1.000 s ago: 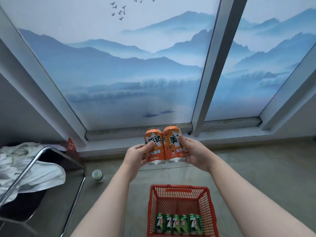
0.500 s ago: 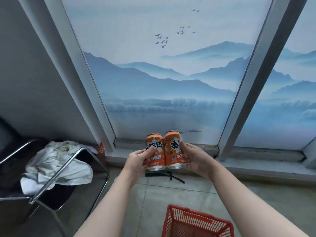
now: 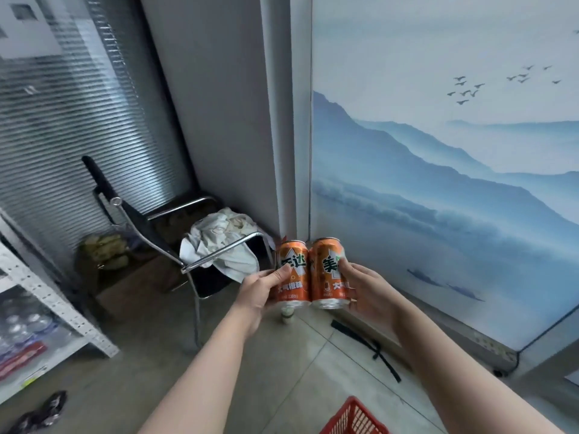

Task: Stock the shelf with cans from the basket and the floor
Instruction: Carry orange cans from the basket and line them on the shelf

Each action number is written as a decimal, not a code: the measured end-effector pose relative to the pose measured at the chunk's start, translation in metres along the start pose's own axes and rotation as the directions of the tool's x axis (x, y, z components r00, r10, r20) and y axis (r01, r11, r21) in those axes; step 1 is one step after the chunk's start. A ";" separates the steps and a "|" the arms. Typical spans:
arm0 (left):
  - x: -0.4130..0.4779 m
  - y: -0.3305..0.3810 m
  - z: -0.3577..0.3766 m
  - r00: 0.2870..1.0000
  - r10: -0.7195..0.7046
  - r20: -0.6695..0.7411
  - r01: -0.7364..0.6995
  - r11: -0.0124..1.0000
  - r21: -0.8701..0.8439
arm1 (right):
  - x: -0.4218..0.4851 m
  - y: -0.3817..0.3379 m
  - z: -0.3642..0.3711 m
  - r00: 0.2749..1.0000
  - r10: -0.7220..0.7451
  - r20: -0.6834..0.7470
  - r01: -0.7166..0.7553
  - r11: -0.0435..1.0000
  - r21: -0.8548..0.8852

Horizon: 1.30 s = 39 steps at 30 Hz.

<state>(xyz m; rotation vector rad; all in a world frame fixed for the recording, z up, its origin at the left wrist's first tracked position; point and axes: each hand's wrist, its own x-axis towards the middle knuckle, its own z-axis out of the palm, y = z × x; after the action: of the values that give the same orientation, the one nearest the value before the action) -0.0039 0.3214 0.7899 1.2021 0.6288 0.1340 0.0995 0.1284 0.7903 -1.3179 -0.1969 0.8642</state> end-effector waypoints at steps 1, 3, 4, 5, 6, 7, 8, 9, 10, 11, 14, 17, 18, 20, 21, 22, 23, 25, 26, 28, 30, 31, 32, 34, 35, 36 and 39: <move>-0.008 -0.001 -0.009 0.999 0.008 -0.038 -0.008 1.000 -0.017 | 0.003 0.002 0.008 0.999 0.000 0.045 0.000 1.000 -0.008; -0.026 -0.004 -0.030 0.991 0.028 -0.133 -0.033 0.999 -0.039 | 0.008 0.008 0.029 0.991 0.030 0.133 -0.026 0.999 -0.036; -0.036 -0.006 -0.042 0.982 0.037 -0.183 -0.047 0.998 -0.050 | 0.010 0.013 0.041 0.983 0.049 0.174 -0.040 0.997 -0.059; -0.045 -0.008 -0.054 0.971 0.045 -0.234 -0.061 0.996 -0.063 | 0.013 0.017 0.054 0.975 0.063 0.213 -0.046 0.995 -0.086; -0.054 -0.010 -0.066 0.958 0.048 -0.282 -0.071 0.995 -0.073 | 0.014 0.021 0.068 0.966 0.072 0.249 -0.047 0.993 -0.104; -0.067 -0.012 -0.081 0.940 0.053 -0.337 -0.085 0.993 -0.081 | 0.014 0.026 0.085 0.952 0.086 0.293 -0.054 0.992 -0.117; -0.077 -0.014 -0.093 0.924 0.052 -0.379 -0.093 0.992 -0.090 | 0.015 0.032 0.099 0.940 0.099 0.327 -0.064 0.991 -0.115; -0.088 -0.015 -0.104 0.911 0.052 -0.408 -0.102 0.990 -0.100 | 0.015 0.038 0.112 0.930 0.112 0.350 -0.075 0.990 -0.119; -0.099 -0.017 -0.114 0.900 0.053 -0.432 -0.109 0.988 -0.107 | 0.016 0.044 0.125 0.919 0.126 0.373 -0.084 0.988 -0.128; -0.112 -0.020 -0.127 0.884 0.056 -0.465 -0.122 0.986 -0.113 | 0.016 0.052 0.141 0.903 0.144 0.404 -0.095 0.986 -0.139; -0.146 -0.027 -0.163 0.833 0.067 -0.550 -0.155 0.981 -0.116 | 0.017 0.074 0.183 0.853 0.185 0.488 -0.120 0.980 -0.161; -0.180 -0.035 -0.203 0.777 0.066 -0.626 -0.187 0.974 -0.130 | 0.010 0.092 0.231 0.794 0.222 0.565 -0.103 0.966 -0.236; -0.191 -0.038 -0.216 0.760 0.069 -0.646 -0.197 0.972 -0.129 | 0.007 0.098 0.247 0.774 0.233 0.588 -0.103 0.964 -0.247; -0.215 -0.043 -0.242 0.733 0.074 -0.676 -0.215 0.968 -0.127 | 0.002 0.112 0.279 0.732 0.260 0.630 -0.101 0.956 -0.277; -0.227 -0.046 -0.256 0.717 0.069 -0.694 -0.221 0.966 -0.132 | -0.001 0.119 0.295 0.714 0.270 0.646 -0.095 0.952 -0.292; -0.239 -0.049 -0.269 0.701 0.064 -0.710 -0.227 0.964 -0.137 | -0.005 0.126 0.311 0.696 0.279 0.661 -0.092 0.948 -0.303; -0.253 -0.052 -0.283 0.685 0.060 -0.726 -0.237 0.961 -0.143 | -0.009 0.135 0.328 0.681 0.291 0.672 -0.091 0.944 -0.316; -0.277 -0.057 -0.308 0.672 0.058 -0.738 -0.243 0.959 -0.145 | -0.018 0.149 0.359 0.649 0.308 0.695 -0.089 0.939 -0.333; -0.289 -0.061 -0.321 0.662 0.060 -0.747 -0.251 0.957 -0.145 | -0.023 0.156 0.375 0.633 0.316 0.707 -0.091 0.937 -0.337; -0.312 -0.069 -0.348 0.632 0.051 -0.773 -0.266 0.952 -0.154 | -0.035 0.172 0.407 0.611 0.333 0.718 -0.095 0.932 -0.351; -0.328 -0.074 -0.366 0.620 0.035 -0.784 -0.254 0.954 -0.158 | -0.042 0.182 0.430 0.602 0.340 0.723 -0.092 0.929 -0.360; -0.337 -0.077 -0.377 0.610 0.033 -0.791 -0.248 0.957 -0.151 | -0.047 0.188 0.443 0.593 0.346 0.727 -0.092 0.926 -0.366; -0.344 -0.079 -0.386 0.604 0.033 -0.796 -0.246 0.958 -0.146 | -0.050 0.193 0.454 0.581 0.351 0.734 -0.087 0.924 -0.373; -0.357 -0.085 -0.404 0.588 0.028 -0.808 -0.240 0.960 -0.142 | -0.057 0.201 0.473 0.553 0.361 0.751 -0.074 0.919 -0.387; -0.362 -0.087 -0.412 0.581 0.025 -0.813 -0.242 0.959 -0.144 | -0.059 0.205 0.482 0.542 0.368 0.755 -0.071 0.916 -0.395; -0.366 -0.089 -0.419 0.579 0.022 -0.815 -0.245 0.958 -0.148 | -0.060 0.208 0.490 0.536 0.375 0.756 -0.069 0.912 -0.404; -0.374 -0.092 -0.437 0.575 0.012 -0.818 -0.254 0.953 -0.164 | -0.062 0.217 0.510 0.529 0.392 0.753 -0.067 0.904 -0.423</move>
<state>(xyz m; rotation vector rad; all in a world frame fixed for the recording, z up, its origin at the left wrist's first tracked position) -0.5599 0.4914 0.7566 0.8702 1.2838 0.9310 -0.3355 0.4762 0.7612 -1.1611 -0.9872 1.7343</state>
